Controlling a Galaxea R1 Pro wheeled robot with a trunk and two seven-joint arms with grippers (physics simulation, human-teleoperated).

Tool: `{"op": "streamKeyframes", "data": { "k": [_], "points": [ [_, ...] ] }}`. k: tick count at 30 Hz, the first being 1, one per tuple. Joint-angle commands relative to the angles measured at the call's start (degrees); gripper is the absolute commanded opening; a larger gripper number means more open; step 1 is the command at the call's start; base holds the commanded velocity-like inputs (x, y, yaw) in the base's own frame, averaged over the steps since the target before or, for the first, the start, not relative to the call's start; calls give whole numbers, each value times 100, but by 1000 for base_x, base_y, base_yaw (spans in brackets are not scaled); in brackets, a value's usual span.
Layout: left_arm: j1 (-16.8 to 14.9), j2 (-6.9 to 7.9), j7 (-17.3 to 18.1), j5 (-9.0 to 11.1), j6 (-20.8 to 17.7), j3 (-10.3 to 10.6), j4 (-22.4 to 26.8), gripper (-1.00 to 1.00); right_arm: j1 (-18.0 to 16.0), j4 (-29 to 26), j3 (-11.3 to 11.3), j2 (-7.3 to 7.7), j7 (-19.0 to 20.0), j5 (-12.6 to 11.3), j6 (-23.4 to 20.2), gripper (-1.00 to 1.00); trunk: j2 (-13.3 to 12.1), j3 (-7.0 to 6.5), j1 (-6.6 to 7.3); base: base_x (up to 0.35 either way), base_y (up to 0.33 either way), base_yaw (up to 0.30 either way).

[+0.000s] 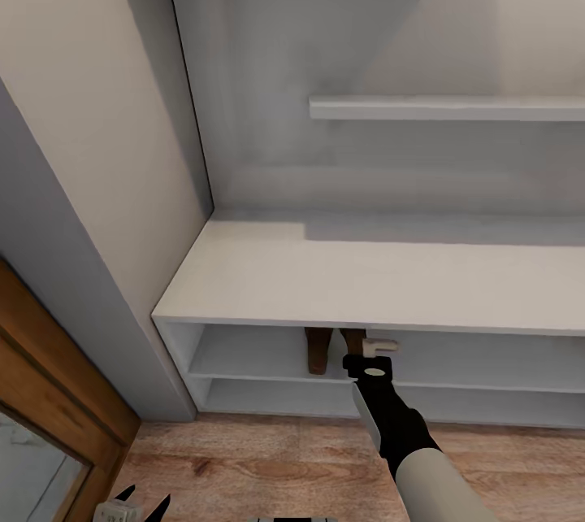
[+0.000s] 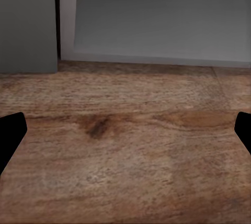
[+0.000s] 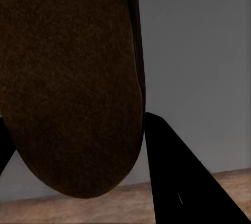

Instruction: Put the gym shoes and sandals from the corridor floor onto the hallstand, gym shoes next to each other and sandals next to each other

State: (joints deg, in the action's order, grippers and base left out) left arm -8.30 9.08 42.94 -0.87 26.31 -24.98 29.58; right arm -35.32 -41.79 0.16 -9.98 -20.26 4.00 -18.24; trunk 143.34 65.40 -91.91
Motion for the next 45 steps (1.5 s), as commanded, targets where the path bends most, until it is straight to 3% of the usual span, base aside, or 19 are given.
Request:
{"op": "streamKeyframes", "data": {
  "k": [1, 16, 17, 32, 45],
  "points": [
    [-5, -3, 39, -10, 15, -28, -5, 100, -2, -10, 2, -2, -13, 22, -43, -100, 2, 5, 1, 35, 0, 0],
    [-5, -3, 31, -10, 15, -32, -5, 100, -2, -13, 2, -2, -13, 22, -44, -100, 2, 5, 1, 37, -13, 0],
    [-5, -3, 31, -10, 15, -33, -5, 100, -2, -13, 2, -2, -13, 22, -45, 100, 2, 5, 1, 2, -1, 0],
    [-5, -3, 31, -10, 15, -32, -5, 100, -2, -8, 2, -2, -13, 22, -48, 100, 2, 5, 1, -11, -11, 0],
    [-5, -3, 31, -10, 15, -33, -5, 100, -2, 20, 2, -2, -13, 23, -48, 100, 2, 5, 1, -204, -180, 0]
  ]
}}
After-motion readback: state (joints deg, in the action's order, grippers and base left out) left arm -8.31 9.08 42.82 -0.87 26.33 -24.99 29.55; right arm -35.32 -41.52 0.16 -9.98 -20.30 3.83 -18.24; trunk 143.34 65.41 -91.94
